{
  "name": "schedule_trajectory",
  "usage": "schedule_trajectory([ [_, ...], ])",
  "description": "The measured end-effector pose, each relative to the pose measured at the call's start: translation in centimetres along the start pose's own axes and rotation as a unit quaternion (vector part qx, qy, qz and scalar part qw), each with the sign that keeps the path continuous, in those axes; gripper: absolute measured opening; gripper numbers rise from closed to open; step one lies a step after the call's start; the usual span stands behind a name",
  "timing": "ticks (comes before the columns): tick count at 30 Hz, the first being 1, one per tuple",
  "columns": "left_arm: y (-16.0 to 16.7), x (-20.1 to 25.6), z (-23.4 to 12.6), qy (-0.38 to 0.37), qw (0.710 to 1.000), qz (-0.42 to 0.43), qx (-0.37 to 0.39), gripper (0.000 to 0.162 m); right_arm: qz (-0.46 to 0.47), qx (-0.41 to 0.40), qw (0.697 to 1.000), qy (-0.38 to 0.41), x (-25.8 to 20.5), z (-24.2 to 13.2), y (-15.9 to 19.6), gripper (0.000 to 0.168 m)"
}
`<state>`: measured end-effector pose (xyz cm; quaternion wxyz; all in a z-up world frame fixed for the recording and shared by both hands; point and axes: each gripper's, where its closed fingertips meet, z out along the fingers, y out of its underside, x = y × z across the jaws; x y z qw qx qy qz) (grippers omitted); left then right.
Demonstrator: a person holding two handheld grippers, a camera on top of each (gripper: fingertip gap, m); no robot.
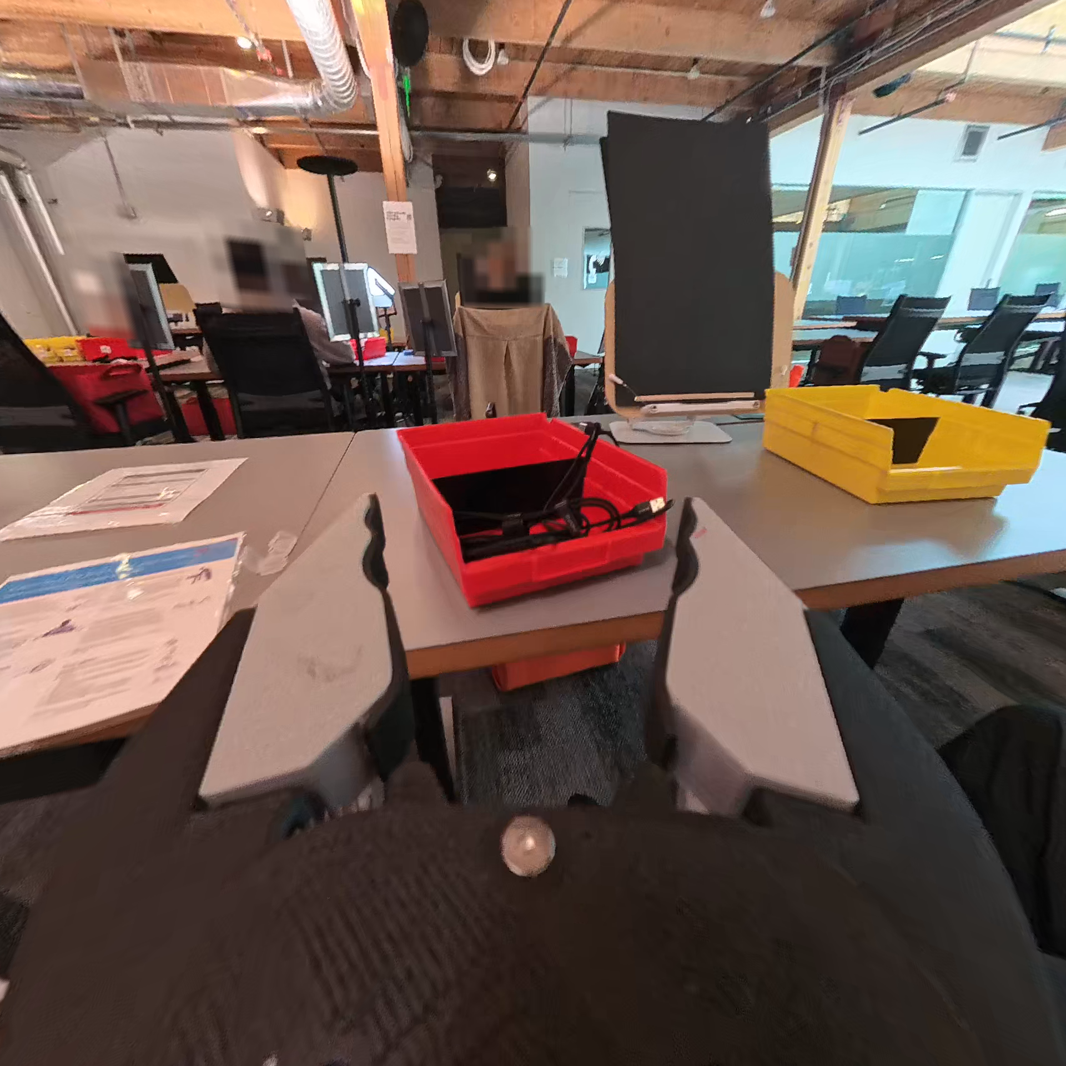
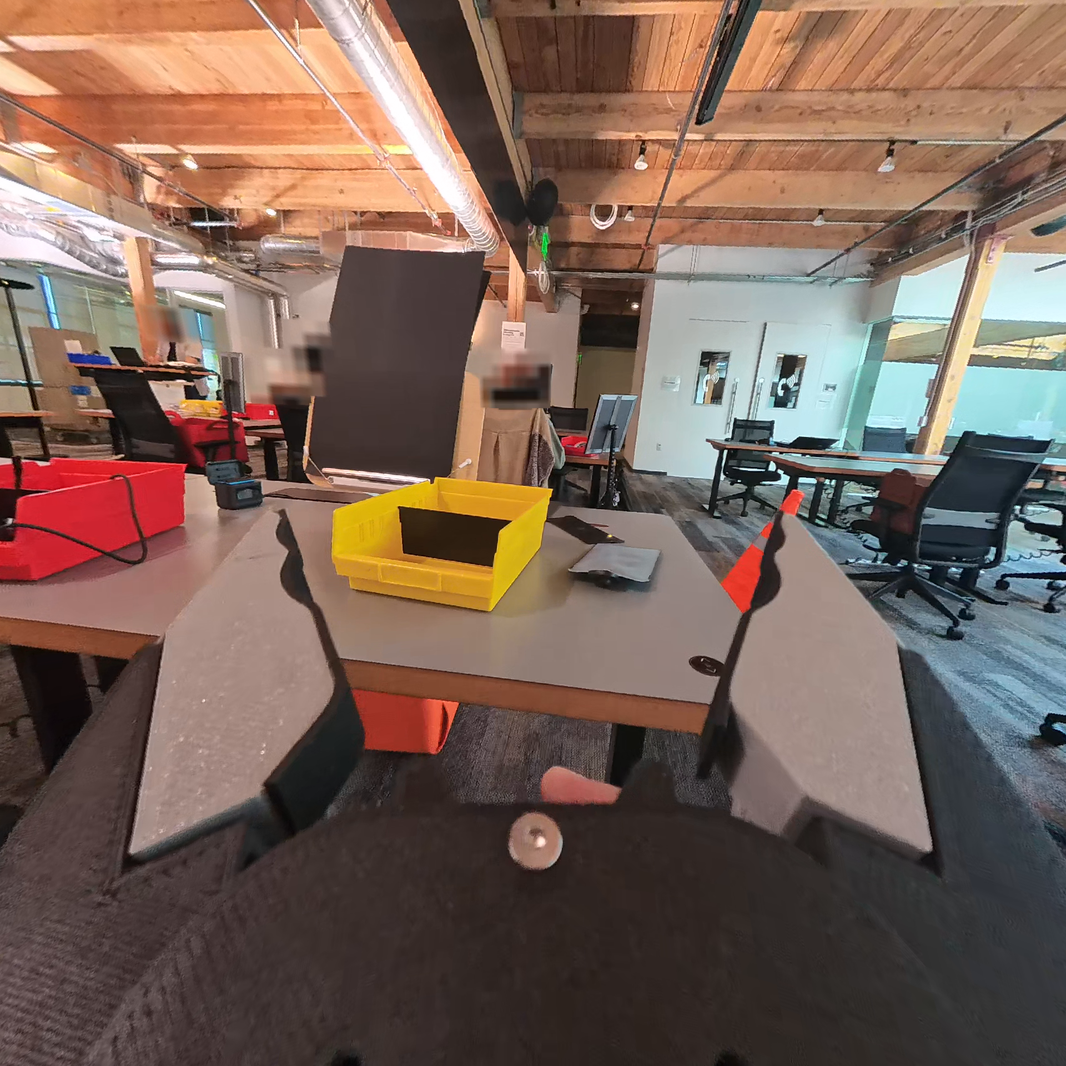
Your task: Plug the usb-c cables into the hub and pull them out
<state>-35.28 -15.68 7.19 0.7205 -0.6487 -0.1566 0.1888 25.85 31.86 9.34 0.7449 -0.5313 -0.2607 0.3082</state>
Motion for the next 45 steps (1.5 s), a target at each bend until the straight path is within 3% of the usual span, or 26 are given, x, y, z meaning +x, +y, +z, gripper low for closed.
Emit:
schedule_trajectory([
  [5, 1.5, 0.6, 3.6, 0.016, 1.0, -0.002, 0.005, 0.103, -0.009, -0.017, 1.0, 0.003, 0.2, 0.4, 0.1, 0.151],
  [9, 2.5, 1.1, 4.0, 0.021, 1.0, -0.007, 0.011, 0.103, -0.012, -0.014, 1.0, 0.007, 0.5, 0.5, -0.9, 0.151],
  [21, 2.8, 1.6, -1.1, 0.016, 1.0, 0.006, 0.017, 0.104, 0.01, -0.005, 1.0, 0.004, 0.5, 0.1, -1.3, 0.151],
  [45, 0.4, -0.5, -6.1, -0.025, 0.998, 0.009, 0.053, 0.108, 0.0, -0.001, 1.0, 0.019, 1.3, -0.9, -2.1, 0.148],
])
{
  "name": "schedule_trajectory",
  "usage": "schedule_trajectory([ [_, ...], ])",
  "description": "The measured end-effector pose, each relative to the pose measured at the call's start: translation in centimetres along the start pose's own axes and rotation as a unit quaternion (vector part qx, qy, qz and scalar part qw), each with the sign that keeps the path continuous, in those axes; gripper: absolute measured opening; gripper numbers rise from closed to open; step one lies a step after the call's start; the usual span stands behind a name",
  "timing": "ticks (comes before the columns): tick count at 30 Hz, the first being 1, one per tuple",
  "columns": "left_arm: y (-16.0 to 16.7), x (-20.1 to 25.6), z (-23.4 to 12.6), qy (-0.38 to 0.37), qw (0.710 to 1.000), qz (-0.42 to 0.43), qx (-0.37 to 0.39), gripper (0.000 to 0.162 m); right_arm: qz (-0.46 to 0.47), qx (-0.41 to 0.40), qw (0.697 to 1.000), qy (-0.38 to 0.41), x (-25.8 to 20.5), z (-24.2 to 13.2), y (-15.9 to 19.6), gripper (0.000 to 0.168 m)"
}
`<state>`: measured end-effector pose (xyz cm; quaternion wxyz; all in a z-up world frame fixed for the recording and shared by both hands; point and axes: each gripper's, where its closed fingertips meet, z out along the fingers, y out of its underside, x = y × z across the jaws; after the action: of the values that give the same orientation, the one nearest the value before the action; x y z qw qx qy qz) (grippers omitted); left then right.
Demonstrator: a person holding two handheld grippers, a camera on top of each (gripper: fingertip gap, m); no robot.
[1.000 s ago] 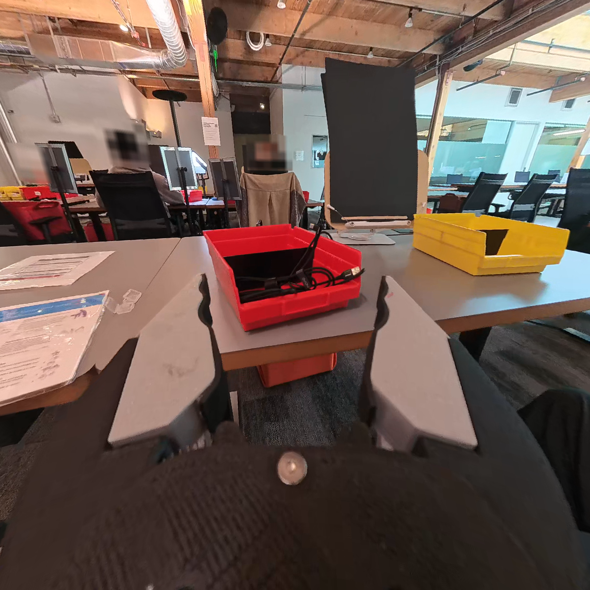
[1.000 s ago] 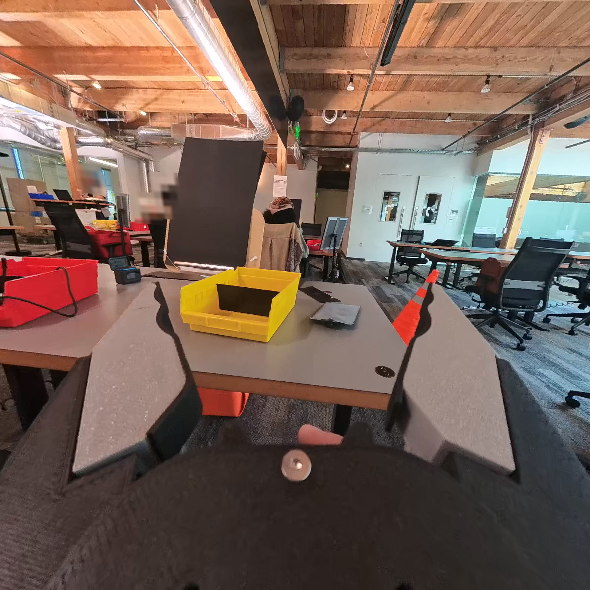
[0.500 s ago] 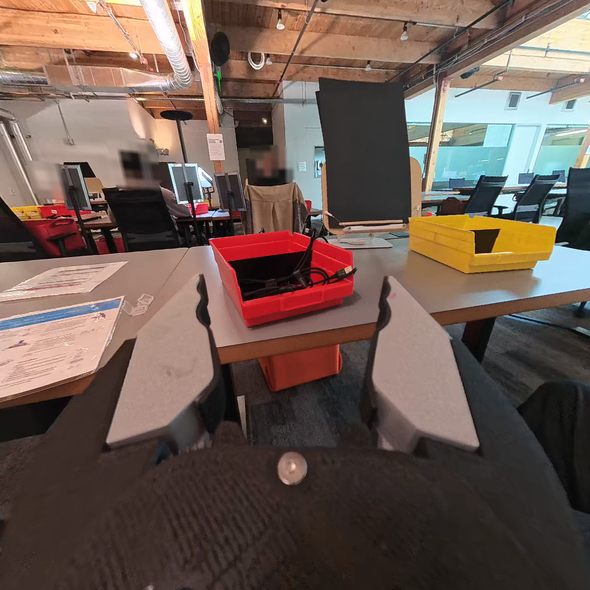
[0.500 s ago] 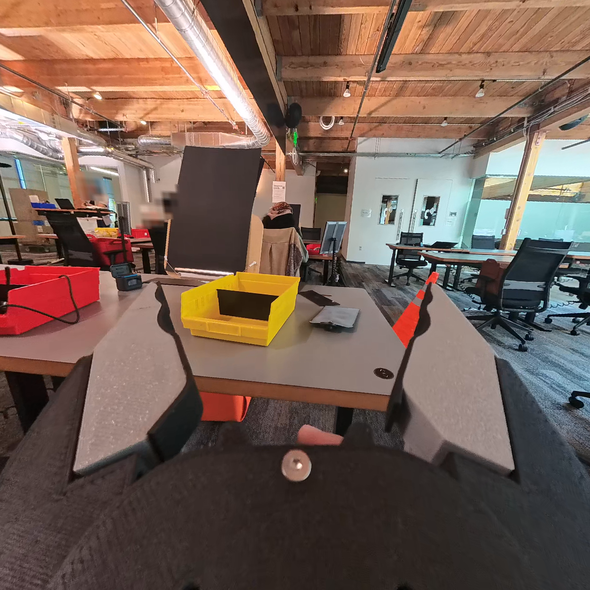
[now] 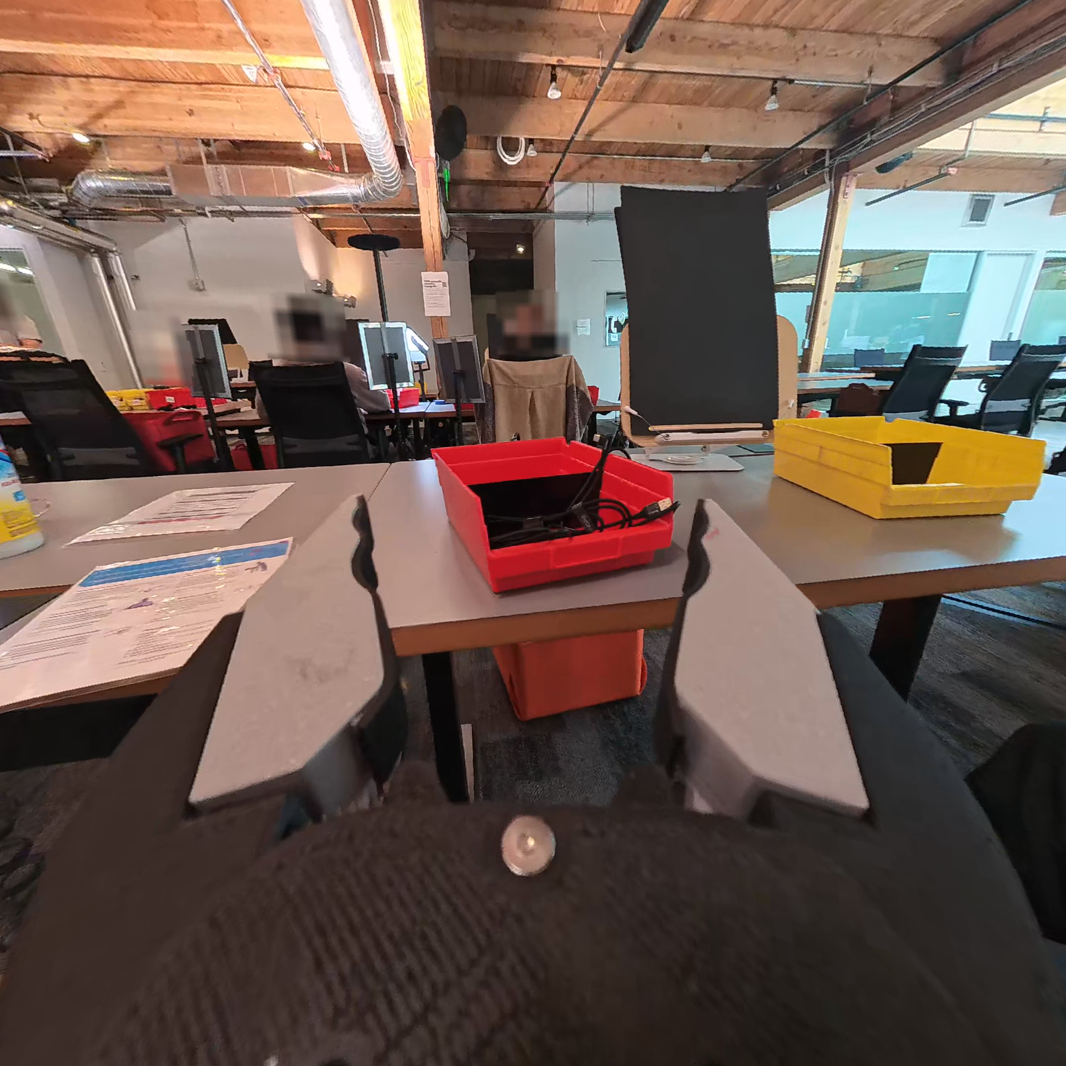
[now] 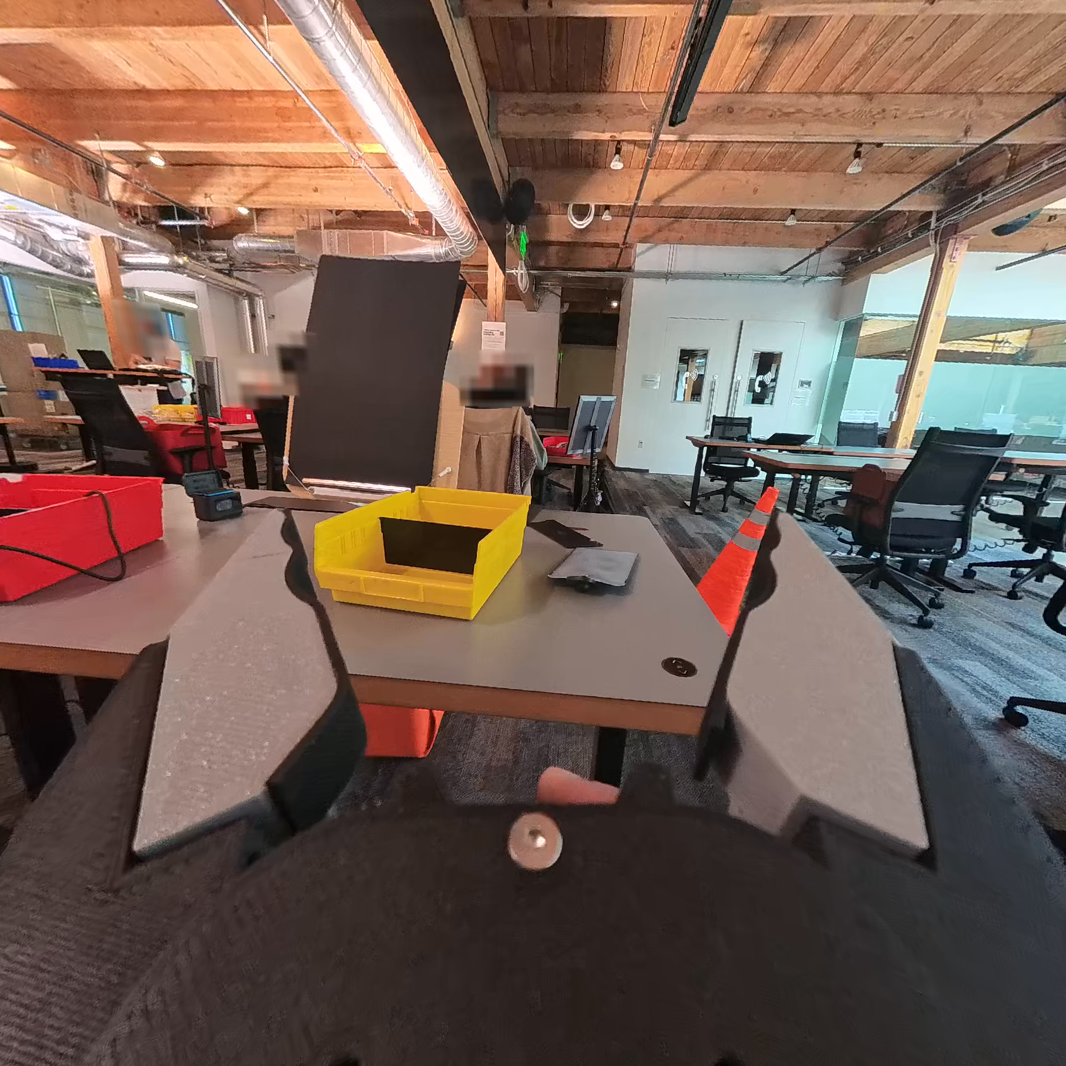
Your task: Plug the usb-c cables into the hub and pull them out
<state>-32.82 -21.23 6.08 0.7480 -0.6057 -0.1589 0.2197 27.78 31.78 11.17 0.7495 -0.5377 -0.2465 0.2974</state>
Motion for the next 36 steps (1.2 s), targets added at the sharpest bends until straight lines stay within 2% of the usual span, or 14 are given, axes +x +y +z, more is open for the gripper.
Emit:
schedule_trajectory([
  [10, -0.5, -1.4, -3.8, -0.039, 0.999, 0.028, -0.016, 0.11, -0.01, 0.022, 0.999, 0.033, 2.1, -1.7, -1.5, 0.148],
  [12, -0.7, -1.1, -3.8, -0.037, 0.999, 0.028, -0.013, 0.109, 0.003, 0.013, 1.0, 0.013, 1.2, -1.0, -0.9, 0.144],
  [14, -0.3, 0.3, -2.2, -0.014, 0.999, 0.031, -0.022, 0.109, 0.017, -0.013, 1.0, -0.019, -1.0, 0.7, 0.8, 0.143],
  [16, 0.6, 3.2, 0.9, 0.03, 0.999, 0.03, -0.034, 0.108, 0.027, -0.049, 0.996, -0.074, -5.1, 3.4, 3.3, 0.144],
  [20, 4.4, 11.3, 9.9, 0.136, 0.986, 0.041, -0.089, 0.106, 0.016, -0.118, 0.972, -0.204, -15.5, 9.8, 7.9, 0.143],
  [22, 6.9, 14.7, 14.8, 0.149, 0.98, 0.034, -0.129, 0.093, 0.029, -0.136, 0.954, -0.265, -20.6, 13.3, 9.5, 0.136],
  [24, 9.2, 18.6, 18.8, 0.184, 0.968, 0.007, -0.169, 0.089, 0.046, -0.165, 0.927, -0.333, -26.2, 16.4, 11.7, 0.125],
  [27, 11.7, 22.9, 24.2, 0.203, 0.957, -0.028, -0.203, 0.054, 0.015, -0.195, 0.901, -0.388, -33.0, 20.8, 16.0, 0.114],
  [29, 12.6, 25.1, 27.7, 0.217, 0.955, -0.039, -0.201, 0.027, -0.016, -0.191, 0.897, -0.397, -36.1, 23.9, 18.2, 0.111],
  [30, 12.9, 25.8, 29.6, 0.216, 0.956, -0.038, -0.196, 0.007, -0.029, -0.183, 0.895, -0.405, -37.3, 25.3, 19.0, 0.1],
  [31, 13.3, 26.5, 31.4, 0.213, 0.957, -0.037, -0.194, 0.0, -0.04, -0.175, 0.893, -0.413, -38.3, 26.5, 19.6, 0.085],
  [33, 14.7, 27.7, 34.7, 0.204, 0.956, -0.028, -0.211, 0.0, -0.049, -0.185, 0.89, -0.415, -39.5, 29.1, 21.3, 0.076],
  [36, 16.5, 27.5, 39.7, 0.151, 0.962, -0.004, -0.226, 0.0, -0.021, -0.251, 0.873, -0.417, -40.1, 31.5, 24.7, 0.053],
])
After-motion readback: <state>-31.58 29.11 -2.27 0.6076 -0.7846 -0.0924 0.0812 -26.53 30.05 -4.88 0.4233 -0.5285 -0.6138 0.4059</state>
